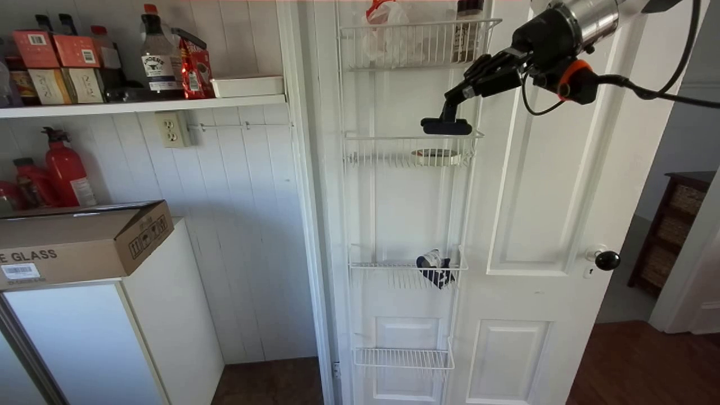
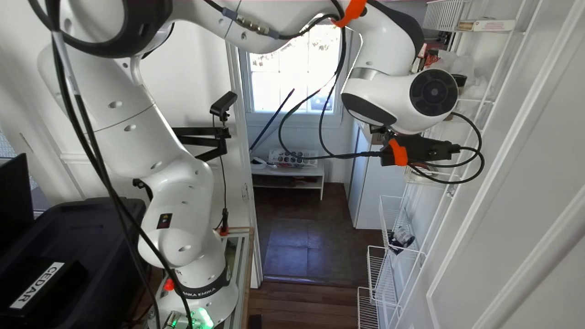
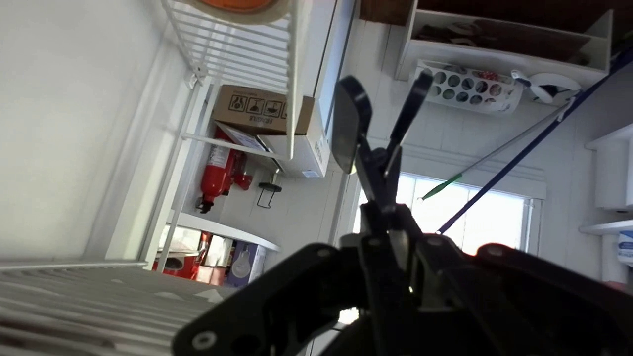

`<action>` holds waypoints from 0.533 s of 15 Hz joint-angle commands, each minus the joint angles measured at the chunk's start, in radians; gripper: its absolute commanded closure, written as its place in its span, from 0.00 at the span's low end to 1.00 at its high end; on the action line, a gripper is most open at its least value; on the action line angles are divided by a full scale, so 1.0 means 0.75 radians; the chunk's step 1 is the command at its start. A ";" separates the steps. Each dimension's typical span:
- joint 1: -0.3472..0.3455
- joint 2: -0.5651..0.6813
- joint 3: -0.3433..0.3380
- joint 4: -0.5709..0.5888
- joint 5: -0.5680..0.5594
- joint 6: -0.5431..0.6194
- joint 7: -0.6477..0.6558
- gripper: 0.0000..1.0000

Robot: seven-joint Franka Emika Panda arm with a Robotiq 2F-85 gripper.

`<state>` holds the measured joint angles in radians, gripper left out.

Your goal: Pick up the black clip from the third tray on the door from the bottom and put it on fourth tray on the door from the bottom

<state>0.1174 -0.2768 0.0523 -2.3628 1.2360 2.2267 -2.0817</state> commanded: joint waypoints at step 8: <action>-0.043 -0.292 -0.015 -0.001 -0.329 -0.194 0.452 0.98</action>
<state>0.0894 -0.4408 0.0442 -2.3734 1.0261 2.1073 -1.7982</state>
